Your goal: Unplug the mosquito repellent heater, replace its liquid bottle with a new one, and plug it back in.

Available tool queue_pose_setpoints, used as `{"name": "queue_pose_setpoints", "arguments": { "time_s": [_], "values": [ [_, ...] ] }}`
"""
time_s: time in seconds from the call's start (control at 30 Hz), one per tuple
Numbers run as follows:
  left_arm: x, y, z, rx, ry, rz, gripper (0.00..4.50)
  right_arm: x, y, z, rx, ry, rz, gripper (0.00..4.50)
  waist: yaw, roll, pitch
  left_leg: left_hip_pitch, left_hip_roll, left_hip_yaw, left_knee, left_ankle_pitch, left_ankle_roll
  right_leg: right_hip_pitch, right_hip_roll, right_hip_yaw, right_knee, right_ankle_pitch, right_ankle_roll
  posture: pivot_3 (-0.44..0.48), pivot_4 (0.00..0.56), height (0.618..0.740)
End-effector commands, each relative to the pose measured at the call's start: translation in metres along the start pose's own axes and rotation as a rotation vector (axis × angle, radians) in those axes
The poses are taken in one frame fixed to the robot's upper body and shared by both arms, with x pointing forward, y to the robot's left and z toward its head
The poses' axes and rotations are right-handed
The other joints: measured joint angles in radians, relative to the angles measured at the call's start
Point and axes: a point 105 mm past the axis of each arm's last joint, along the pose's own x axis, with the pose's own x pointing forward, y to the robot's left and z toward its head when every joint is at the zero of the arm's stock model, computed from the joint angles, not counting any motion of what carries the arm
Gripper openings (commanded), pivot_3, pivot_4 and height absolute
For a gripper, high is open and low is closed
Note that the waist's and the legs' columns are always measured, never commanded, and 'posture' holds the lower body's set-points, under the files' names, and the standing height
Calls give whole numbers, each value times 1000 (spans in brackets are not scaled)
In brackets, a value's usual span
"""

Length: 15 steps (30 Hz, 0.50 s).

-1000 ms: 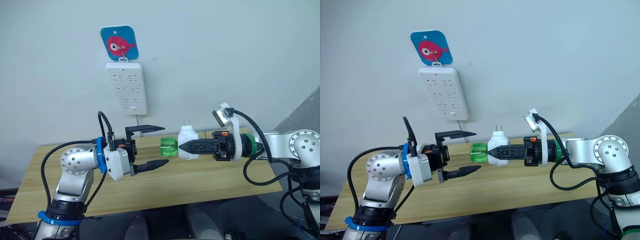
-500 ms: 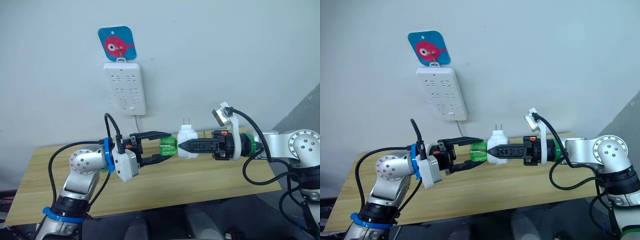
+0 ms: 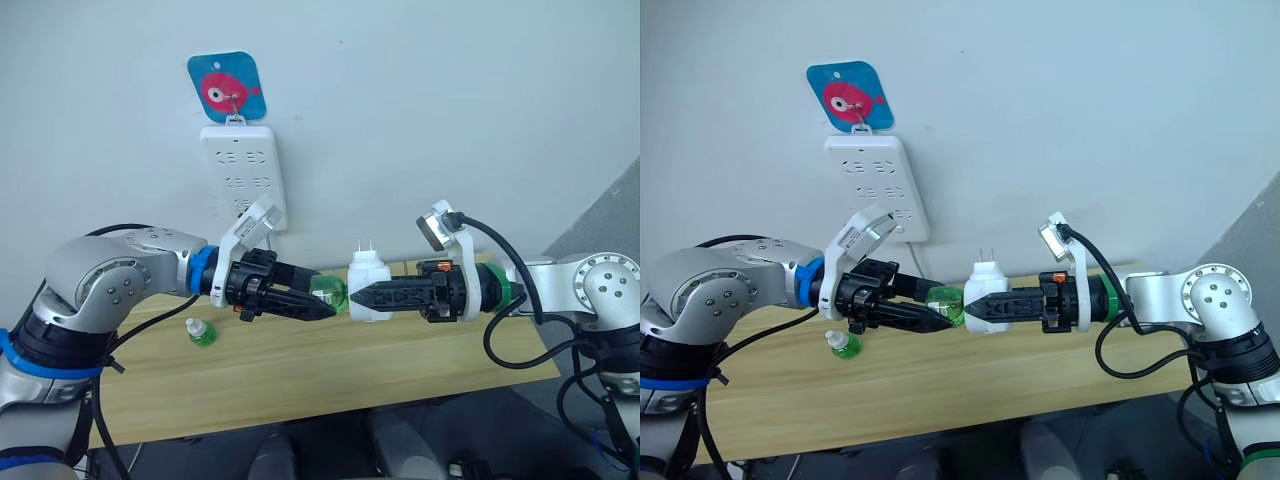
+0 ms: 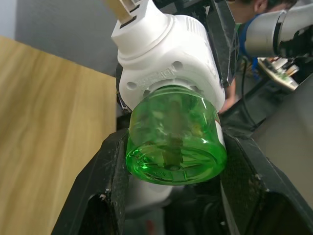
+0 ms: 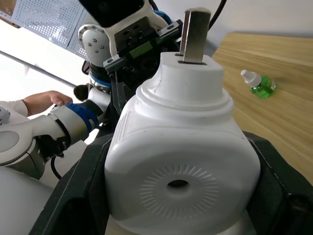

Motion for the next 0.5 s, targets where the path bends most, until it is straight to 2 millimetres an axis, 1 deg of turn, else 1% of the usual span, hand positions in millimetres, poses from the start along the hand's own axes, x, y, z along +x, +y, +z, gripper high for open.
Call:
{"name": "queue_pose_setpoints", "arguments": {
  "time_s": [0.03,0.13,0.23,0.4,0.5],
  "values": [
    [-13,12,7,81,-39,139,2573,-3,12,4,-38,-5,36,3088,0,0,0,0,0,0,0,0,0,0,0,0,0,0,0,-153,127,740],
    [-14,9,9,141,-65,145,3568,-3,11,4,-32,-14,35,3088,3,0,0,0,0,0,0,0,0,0,0,0,0,0,-1,-153,127,740],
    [-16,3,4,178,-60,137,4494,-4,10,5,-27,-23,35,3088,5,0,0,0,0,0,0,0,0,0,0,1,0,0,-1,-153,127,740],
    [-21,0,1,307,-108,214,4500,-8,7,6,-13,-34,21,3088,5,0,0,0,0,1,1,0,0,0,0,1,0,0,-1,-151,129,740],
    [-25,2,1,529,-126,300,4500,-10,2,9,1,-53,2,3088,8,0,0,0,0,2,1,0,0,0,0,2,0,0,-1,-146,127,740]
  ]
}}
